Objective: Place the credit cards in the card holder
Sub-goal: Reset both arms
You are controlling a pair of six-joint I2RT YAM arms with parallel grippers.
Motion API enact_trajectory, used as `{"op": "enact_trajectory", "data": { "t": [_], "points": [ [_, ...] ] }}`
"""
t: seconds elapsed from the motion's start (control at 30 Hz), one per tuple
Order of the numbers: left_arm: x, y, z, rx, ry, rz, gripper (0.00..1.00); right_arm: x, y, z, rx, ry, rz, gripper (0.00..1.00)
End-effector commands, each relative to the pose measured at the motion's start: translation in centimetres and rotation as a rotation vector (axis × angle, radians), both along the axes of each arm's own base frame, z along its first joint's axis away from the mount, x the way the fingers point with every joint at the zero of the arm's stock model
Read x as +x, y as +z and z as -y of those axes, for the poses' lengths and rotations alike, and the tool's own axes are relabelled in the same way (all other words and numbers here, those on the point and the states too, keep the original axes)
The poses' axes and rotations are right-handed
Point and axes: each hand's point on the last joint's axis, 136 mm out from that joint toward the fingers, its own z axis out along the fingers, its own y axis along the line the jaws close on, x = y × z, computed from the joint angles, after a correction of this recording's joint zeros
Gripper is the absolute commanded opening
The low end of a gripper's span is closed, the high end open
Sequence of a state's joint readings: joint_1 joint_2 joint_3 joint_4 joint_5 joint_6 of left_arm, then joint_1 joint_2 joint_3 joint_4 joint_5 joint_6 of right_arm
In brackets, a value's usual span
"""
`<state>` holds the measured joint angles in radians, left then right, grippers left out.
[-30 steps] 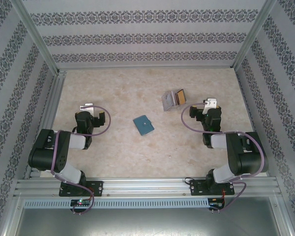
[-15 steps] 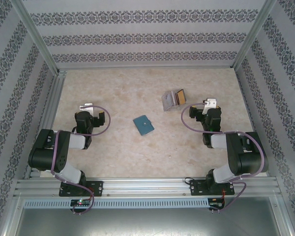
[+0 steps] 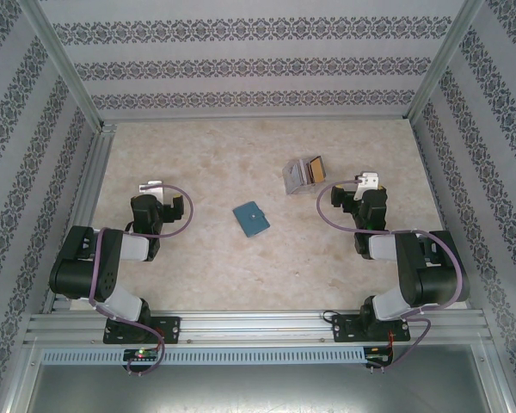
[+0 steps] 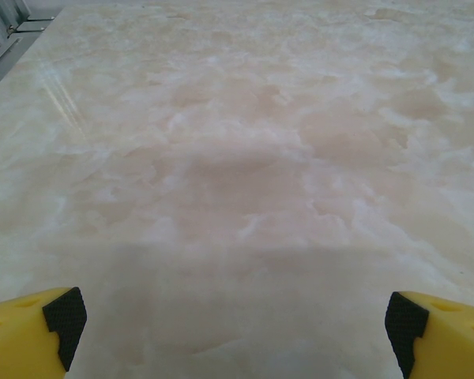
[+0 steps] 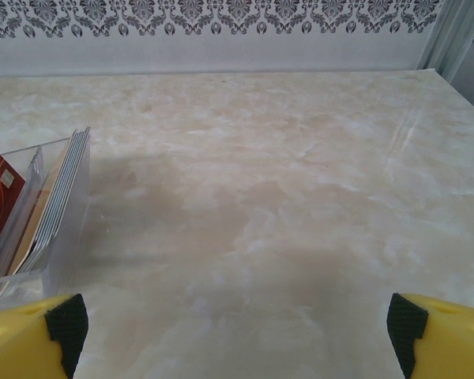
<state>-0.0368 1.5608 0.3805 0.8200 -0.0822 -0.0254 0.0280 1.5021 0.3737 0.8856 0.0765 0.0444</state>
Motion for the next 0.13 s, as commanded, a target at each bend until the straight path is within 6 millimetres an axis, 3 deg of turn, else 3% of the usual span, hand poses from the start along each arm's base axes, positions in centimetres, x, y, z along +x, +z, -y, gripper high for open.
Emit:
{"op": "enact_trajectory", "data": {
  "t": [0.0,0.1],
  "points": [
    [1.02,1.54,-0.40,0.002,-0.003,0.051,0.99,0.35,0.37,-0.06,-0.008,0.015,0.010,0.98],
    [0.99,1.54,-0.37,0.002,-0.005,0.052,0.99,0.35,0.37,-0.03,-0.009,0.015,0.010,0.98]
  ]
}}
